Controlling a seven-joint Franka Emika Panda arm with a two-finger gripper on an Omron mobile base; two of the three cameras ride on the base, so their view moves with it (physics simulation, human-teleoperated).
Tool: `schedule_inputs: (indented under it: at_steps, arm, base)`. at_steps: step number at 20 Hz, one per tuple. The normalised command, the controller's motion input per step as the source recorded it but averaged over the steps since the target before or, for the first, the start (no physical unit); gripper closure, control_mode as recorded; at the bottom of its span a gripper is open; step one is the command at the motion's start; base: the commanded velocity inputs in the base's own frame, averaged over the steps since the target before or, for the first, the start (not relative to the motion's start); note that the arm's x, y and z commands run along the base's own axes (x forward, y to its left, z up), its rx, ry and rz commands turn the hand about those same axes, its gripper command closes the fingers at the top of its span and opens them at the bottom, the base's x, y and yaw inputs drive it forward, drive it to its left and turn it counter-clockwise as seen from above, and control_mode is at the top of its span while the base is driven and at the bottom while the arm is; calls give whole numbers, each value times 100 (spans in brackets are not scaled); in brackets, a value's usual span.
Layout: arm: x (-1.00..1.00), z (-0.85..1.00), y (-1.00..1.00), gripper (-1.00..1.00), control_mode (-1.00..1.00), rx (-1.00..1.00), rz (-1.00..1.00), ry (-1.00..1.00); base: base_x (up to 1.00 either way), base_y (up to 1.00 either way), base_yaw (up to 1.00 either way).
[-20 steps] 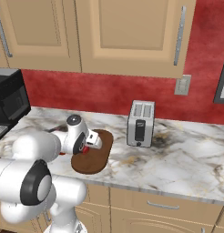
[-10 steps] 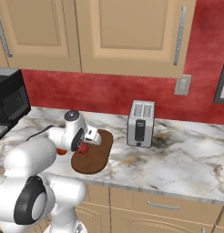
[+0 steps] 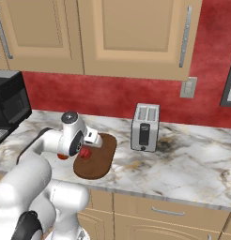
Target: Place the avocado, onion, tomato, and bell pepper on the cutting board.
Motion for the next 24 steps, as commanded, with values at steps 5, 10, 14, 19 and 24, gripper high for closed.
schedule_inputs:
  at_steps: [5, 10, 14, 19, 24]
  arm:
    - [-28, 21, 11, -100, -100, 0, 2, -4]
    - [-36, 16, 16, -100, -100, 0, 2, -6]
    - [-36, 10, 16, -100, -100, 0, 1, -5]
    - [-35, 2, 16, -100, -100, 0, 1, -3]
    - [-18, 0, 12, -100, -100, 0, 0, 0]
  base:
    - [0, 0, 0]
    - [0, 0, 0]
    - [0, 0, 0]
    - [0, 0, 0]
    - [0, 0, 0]
